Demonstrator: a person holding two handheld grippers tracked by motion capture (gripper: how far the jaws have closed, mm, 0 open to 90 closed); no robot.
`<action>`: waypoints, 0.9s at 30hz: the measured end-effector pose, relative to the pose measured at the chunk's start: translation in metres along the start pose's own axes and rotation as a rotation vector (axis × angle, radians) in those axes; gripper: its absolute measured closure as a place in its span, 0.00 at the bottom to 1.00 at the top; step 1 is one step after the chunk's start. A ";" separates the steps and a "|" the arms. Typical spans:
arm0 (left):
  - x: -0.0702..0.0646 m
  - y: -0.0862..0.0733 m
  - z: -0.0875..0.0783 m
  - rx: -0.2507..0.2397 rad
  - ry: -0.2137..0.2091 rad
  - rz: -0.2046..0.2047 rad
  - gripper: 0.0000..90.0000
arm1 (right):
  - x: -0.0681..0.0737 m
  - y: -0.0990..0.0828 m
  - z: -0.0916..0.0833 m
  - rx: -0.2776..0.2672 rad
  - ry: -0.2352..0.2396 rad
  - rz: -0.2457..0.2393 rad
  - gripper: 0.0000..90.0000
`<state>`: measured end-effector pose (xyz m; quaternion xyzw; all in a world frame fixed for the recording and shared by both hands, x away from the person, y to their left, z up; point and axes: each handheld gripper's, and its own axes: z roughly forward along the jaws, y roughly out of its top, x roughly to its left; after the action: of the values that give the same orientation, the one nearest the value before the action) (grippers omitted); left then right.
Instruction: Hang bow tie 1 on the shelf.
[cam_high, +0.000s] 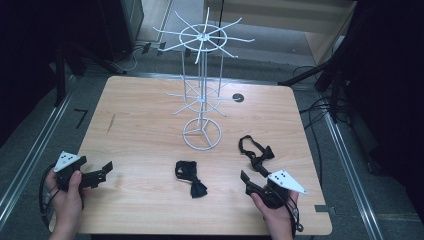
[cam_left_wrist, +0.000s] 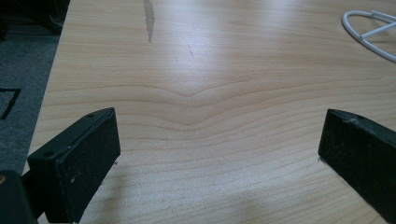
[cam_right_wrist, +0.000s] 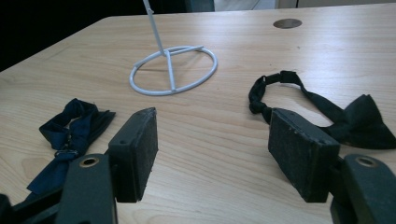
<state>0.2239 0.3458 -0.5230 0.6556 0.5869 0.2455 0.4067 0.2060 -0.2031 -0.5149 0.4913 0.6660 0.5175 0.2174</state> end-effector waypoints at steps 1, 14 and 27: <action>0.000 0.000 0.000 0.000 -0.001 -0.001 0.00 | 0.002 0.000 0.001 0.001 0.004 -0.002 0.37; 0.000 0.000 0.001 0.011 -0.008 0.003 0.00 | 0.040 0.000 0.022 0.058 0.064 -0.063 0.41; 0.000 0.001 0.001 0.014 -0.010 0.004 0.00 | 0.059 -0.001 0.039 0.092 0.091 -0.079 0.41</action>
<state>0.2250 0.3459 -0.5231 0.6609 0.5852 0.2389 0.4047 0.2121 -0.1324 -0.5170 0.4499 0.7171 0.4992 0.1846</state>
